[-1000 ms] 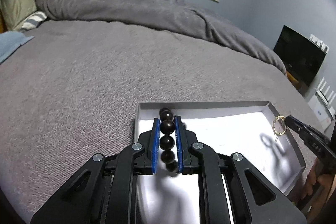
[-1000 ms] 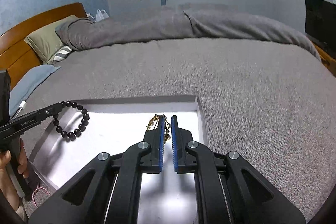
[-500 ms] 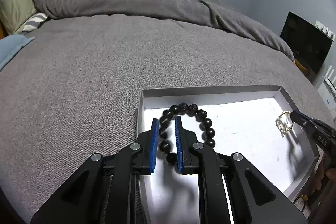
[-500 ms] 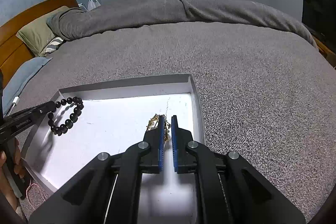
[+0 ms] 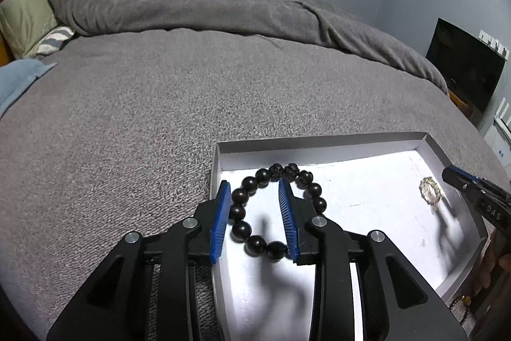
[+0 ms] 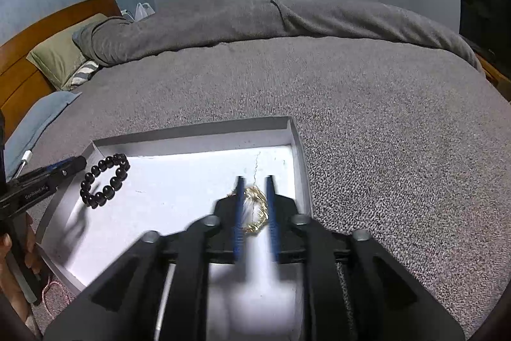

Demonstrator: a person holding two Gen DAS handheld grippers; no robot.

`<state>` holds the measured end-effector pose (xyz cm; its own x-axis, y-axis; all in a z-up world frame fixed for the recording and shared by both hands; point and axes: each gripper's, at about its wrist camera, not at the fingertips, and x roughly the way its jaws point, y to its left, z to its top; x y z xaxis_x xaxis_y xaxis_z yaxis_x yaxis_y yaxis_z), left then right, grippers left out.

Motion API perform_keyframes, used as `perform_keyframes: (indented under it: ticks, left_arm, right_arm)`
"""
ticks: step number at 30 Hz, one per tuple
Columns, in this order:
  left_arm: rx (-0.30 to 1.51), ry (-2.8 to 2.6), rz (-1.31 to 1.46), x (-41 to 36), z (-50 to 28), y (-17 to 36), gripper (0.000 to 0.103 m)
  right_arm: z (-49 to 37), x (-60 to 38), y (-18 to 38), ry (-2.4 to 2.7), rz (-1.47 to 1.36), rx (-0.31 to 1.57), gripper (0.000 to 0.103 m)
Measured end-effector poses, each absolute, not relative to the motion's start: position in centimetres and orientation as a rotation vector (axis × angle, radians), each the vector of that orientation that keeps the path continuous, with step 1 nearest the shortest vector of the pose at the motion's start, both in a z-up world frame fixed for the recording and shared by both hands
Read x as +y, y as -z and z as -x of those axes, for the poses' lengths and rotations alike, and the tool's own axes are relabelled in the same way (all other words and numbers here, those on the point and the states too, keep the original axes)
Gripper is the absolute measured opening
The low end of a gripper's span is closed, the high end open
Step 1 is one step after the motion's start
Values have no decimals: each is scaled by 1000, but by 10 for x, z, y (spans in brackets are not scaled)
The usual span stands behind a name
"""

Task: Organize jewelry
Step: 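Carry both items into the white tray and open both tools, then lift both tools back toward the remaining jewelry pile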

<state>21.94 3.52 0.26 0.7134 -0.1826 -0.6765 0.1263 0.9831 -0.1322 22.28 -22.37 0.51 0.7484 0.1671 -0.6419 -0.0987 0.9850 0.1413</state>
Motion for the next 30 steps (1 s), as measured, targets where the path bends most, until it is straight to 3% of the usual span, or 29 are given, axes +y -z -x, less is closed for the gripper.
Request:
perform_keyframes:
  ticks: [3,5,7,10,15,30]
  left_arm:
    - [748,170,76,36,-218,-4,35]
    - [742,172,74,35,-216,-7,37]
    - [733,183,79,33,-212,-11,52]
    - [684,185,66,27,-201,-23,73]
    - [644,160,50,19,-182,-36,91]
    - [632,68,0,31,-114,-37,95]
  right_arm:
    - [-220,-225,-9,-147,-110,689,26]
    - [-214,-228,-15,-138,-127,661,33]
    - [-207,-232,-20,-125,-149,629,57]
    - [-194,-239,-29,-116,-175,579,74]
    - [-169,-254,-40,-115,-269,519,96]
    - [-83,-255,-54,-95,-253,404,98]
